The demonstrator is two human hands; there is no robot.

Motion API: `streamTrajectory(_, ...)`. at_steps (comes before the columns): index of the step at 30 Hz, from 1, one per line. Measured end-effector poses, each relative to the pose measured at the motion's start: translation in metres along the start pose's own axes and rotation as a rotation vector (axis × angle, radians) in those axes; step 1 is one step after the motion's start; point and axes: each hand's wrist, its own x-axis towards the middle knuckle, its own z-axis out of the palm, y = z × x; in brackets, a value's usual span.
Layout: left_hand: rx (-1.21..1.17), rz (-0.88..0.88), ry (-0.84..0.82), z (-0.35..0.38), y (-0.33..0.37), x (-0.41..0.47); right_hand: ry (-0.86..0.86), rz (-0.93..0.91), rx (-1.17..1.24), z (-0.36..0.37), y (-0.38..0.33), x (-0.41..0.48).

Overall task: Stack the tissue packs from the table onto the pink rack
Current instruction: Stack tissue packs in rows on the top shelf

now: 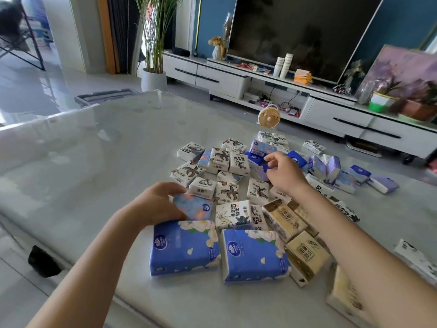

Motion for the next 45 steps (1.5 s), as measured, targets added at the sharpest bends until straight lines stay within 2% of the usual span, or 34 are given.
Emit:
streamTrajectory(3, 0.184, 0.023, 0.042, 0.0, -0.001, -0.001, -0.06, 0.073, -0.151, -0.003, 0.014, 0.024)
streamTrajectory(5, 0.259, -0.01, 0.052, -0.001, -0.001, -0.001, -0.153, 0.117, -0.269, -0.001, 0.02, 0.033)
streamTrajectory(7, 0.345, -0.04, 0.074, -0.006, 0.0, -0.004, -0.174, 0.142, -0.378, 0.005, 0.022, 0.039)
streamTrajectory(11, 0.359, -0.06, 0.265, -0.02, -0.004, -0.011, -0.171, 0.25, -0.522, 0.019, 0.019, 0.045)
streamTrajectory(13, 0.222, -0.076, 0.294, -0.028, -0.005, -0.014, -0.146, 0.319, -0.506, 0.024, 0.02, 0.047)
streamTrajectory(16, -0.147, -0.097, 0.25, -0.039, 0.002, -0.024, -0.09, 0.335, -0.468, 0.028, 0.018, 0.05)
streamTrajectory(20, -0.426, -0.017, 0.223, -0.042, 0.019, -0.038, 0.143, 0.094, -0.299, 0.013, 0.002, 0.031)
streamTrajectory(24, -0.696, 0.043, 0.202, -0.029, 0.041, -0.05, 0.084, -0.124, 0.129, -0.032, -0.021, -0.029)
streamTrajectory(28, -0.806, 0.185, 0.079, 0.0, 0.077, -0.087, 0.047, -0.265, 0.184, -0.084, -0.027, -0.108)
streamTrajectory(31, -0.87, 0.312, -0.027, 0.031, 0.101, -0.129, 0.096, -0.344, 0.129, -0.126, -0.022, -0.168)
streamTrajectory(35, -0.828, 0.426, -0.161, 0.067, 0.138, -0.18, 0.174, -0.395, -0.014, -0.186, -0.004, -0.25)
streamTrajectory(39, -0.795, 0.605, -0.34, 0.111, 0.194, -0.226, 0.273, -0.326, -0.113, -0.247, 0.035, -0.33)
streamTrajectory(43, -0.627, 0.889, -0.422, 0.159, 0.254, -0.271, 0.392, -0.109, -0.072, -0.31, 0.108, -0.387)
streamTrajectory(45, -0.539, 0.978, -0.431, 0.184, 0.279, -0.287, 0.426, -0.061, -0.135, -0.332, 0.131, -0.418)
